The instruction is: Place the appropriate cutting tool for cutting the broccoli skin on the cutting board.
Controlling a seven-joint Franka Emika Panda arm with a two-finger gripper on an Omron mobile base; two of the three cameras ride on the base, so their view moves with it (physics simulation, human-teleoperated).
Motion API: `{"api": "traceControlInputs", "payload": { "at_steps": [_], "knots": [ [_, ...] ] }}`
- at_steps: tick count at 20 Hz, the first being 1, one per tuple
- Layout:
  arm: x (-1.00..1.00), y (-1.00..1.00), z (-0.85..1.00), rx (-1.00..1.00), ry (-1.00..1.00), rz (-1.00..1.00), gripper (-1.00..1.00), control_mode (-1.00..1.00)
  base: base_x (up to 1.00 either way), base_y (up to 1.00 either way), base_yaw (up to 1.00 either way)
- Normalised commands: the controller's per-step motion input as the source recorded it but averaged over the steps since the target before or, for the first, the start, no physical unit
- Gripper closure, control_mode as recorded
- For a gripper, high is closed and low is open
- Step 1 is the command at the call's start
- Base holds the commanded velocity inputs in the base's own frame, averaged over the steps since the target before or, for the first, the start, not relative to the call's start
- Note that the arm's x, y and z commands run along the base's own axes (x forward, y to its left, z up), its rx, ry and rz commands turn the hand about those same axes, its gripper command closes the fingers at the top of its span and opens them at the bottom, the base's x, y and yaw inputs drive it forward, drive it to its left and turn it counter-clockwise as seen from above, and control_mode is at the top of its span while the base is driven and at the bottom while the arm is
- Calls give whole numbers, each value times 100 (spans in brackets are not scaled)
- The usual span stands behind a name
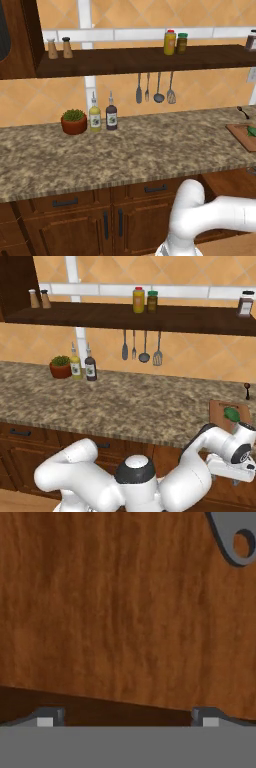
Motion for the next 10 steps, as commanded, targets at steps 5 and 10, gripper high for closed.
{"api": "traceControlInputs", "payload": {
  "at_steps": [5, 10],
  "knots": [
    [0, -12, -81, 0, 0, 0, -100, -100, 0, 0, 0],
    [-32, 0, -56, -1, 0, 0, -100, -100, 0, 0, 0]
  ]
}}
